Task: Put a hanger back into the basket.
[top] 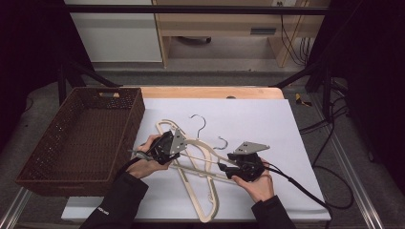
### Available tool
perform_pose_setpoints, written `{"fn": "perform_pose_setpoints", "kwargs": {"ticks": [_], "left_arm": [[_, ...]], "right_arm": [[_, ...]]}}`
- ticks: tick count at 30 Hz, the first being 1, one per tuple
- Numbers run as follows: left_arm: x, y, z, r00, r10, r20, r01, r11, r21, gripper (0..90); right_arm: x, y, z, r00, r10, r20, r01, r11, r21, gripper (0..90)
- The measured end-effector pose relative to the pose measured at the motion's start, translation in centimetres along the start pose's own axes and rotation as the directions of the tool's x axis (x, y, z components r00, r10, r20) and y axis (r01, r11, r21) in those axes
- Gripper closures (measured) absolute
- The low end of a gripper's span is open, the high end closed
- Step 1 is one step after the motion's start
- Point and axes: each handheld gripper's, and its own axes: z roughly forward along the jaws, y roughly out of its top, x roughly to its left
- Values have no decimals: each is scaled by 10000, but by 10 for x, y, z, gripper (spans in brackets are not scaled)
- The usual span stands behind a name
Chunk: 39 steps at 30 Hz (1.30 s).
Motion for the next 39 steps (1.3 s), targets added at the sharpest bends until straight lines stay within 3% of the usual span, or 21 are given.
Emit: {"fn": "perform_pose_setpoints", "kwargs": {"ticks": [5, 8, 11, 14, 17, 18, 20, 24, 26, 28, 29, 31, 32, 36, 39], "left_arm": [[-7, 4, -3, 9998, 51, 174, -50, 10000, -35, 769], [-8, 5, -4, 9992, -64, 395, 67, 10000, -65, 772], [-9, 4, -5, 9984, -227, 517, 233, 9997, -100, 772], [-11, 2, -7, 9962, -429, 758, 440, 9989, -130, 774], [-15, 0, -9, 9927, -729, 957, 757, 9968, -259, 776], [-14, -1, -12, 9934, -562, 996, 575, 9983, -101, 777], [-15, -3, -15, 9901, -811, 1142, 850, 9960, -293, 778], [-16, -6, -24, 9861, -910, 1390, 988, 9938, -501, 773], [-17, -7, -28, 9847, -871, 1511, 977, 9931, -644, 760], [-18, -6, -32, 9836, -790, 1622, 918, 9931, -730, 739], [-19, -6, -33, 9831, -734, 1679, 871, 9933, -758, 731], [-20, -5, -36, 9835, -630, 1696, 776, 9937, -808, 712], [-20, -4, -38, 9827, -616, 1747, 775, 9933, -857, 694], [-15, 0, -44, 9790, -617, 1945, 895, 9864, -1377, 608], [-12, 3, -46, 9732, -595, 2222, 925, 9856, -1416, 594]], "right_arm": [[1, 11, 3, 9984, -554, -120, 547, 9974, -460, 351], [0, 22, 9, 9968, -764, -219, 749, 9952, -637, 360], [-4, 30, 18, 9965, -672, -496, 640, 9959, -636, 430], [-4, 34, 27, 9957, -806, -454, 785, 9958, -462, 537], [-4, 35, 34, 9908, -960, -956, 933, 9951, -323, 658], [-3, 35, 35, 9874, -1047, -1188, 1023, 9944, -259, 682], [-2, 35, 35, 9824, -1230, -1404, 1203, 9923, -280, 705], [-1, 37, 27, 9567, -1852, -2244, 1826, 9826, -323, 765], [-1, 38, 22, 9272, -2319, -2943, 2289, 9724, -451, 801], [-2, 38, 19, 9047, -2463, -3476, 2435, 9685, -525, 835], [-1, 38, 17, 8880, -2492, -3865, 2462, 9675, -580, 848], [0, 37, 14, 8700, -2524, -4236, 2471, 9666, -684, 863], [1, 37, 13, 8657, -2706, -4211, 2622, 9618, -790, 865], [3, 37, 10, 8577, -2733, -4354, 2696, 9603, -717, 866], [3, 38, 8, 8561, -2819, -4332, 2721, 9584, -861, 866]]}}
